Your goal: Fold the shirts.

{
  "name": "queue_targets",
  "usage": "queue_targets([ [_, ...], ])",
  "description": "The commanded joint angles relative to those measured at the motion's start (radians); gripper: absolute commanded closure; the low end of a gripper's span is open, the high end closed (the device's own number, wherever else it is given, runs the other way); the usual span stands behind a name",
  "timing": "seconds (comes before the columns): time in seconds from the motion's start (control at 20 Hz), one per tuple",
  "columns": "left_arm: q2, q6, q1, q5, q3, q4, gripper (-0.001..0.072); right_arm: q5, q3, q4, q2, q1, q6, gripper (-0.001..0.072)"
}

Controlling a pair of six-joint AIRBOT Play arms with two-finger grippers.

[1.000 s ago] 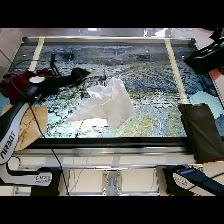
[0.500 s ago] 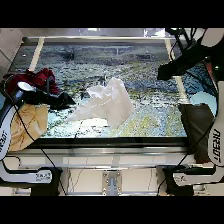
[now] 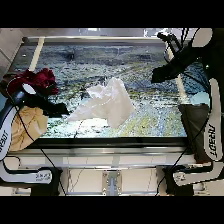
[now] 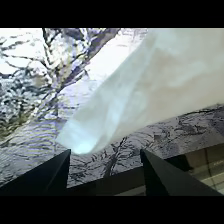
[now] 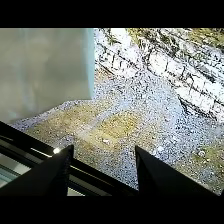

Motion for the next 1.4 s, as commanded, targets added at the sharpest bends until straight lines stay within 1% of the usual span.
queue_targets([
  [0.0,-0.007,0.026,-0.056,0.085,0.000,0.023,0.0199,0.002,0.000,0.026,-0.002,0.000,0.002,0.0260],
  [0.2,-0.059,0.026,-0.135,0.123,0.000,0.031,0.0200,0.002,0.000,0.031,-0.002,0.000,0.002,0.0260],
  [0.4,-0.099,0.025,-0.152,0.166,0.000,0.036,0.0205,-0.001,0.000,0.047,-0.002,0.000,0.002,0.0260],
  [0.45,-0.099,0.025,-0.152,0.168,0.000,0.036,0.0244,-0.005,0.000,0.051,-0.002,0.000,0.002,0.0260],
  [0.5,-0.099,0.025,-0.152,0.166,0.000,0.034,0.0262,-0.011,0.000,0.054,-0.002,0.000,0.002,0.0260],
  [0.55,-0.099,0.025,-0.152,0.159,0.000,0.029,0.0399,-0.015,0.000,0.055,-0.002,0.000,0.002,0.0260],
  [0.6,-0.099,0.026,-0.153,0.154,0.000,0.028,0.0564,-0.018,0.000,0.055,-0.002,0.000,0.002,0.0260],
  [0.65,-0.099,0.026,-0.153,0.149,0.000,0.029,0.0696,-0.021,0.000,0.055,-0.002,0.000,0.002,0.0260],
  [0.85,-0.098,0.026,-0.153,0.119,0.000,0.030,0.0695,-0.057,0.000,0.108,-0.004,0.005,0.002,0.0260],
  [1.0,-0.092,0.026,-0.148,0.101,0.000,0.037,0.0696,-0.091,-0.014,0.143,-0.034,0.061,0.001,0.0260],
  [1.1,-0.076,0.026,-0.148,0.088,0.000,0.037,0.0696,-0.174,-0.068,0.140,-0.061,0.116,0.000,0.0260],
  [1.25,-0.051,0.026,-0.148,0.079,0.000,0.037,0.0696,-0.336,-0.175,0.140,-0.134,0.220,-0.007,0.0259],
  [1.35,-0.045,0.025,-0.148,0.077,0.000,0.033,0.0695,-0.401,-0.193,0.139,-0.210,0.296,-0.010,0.0258],
])
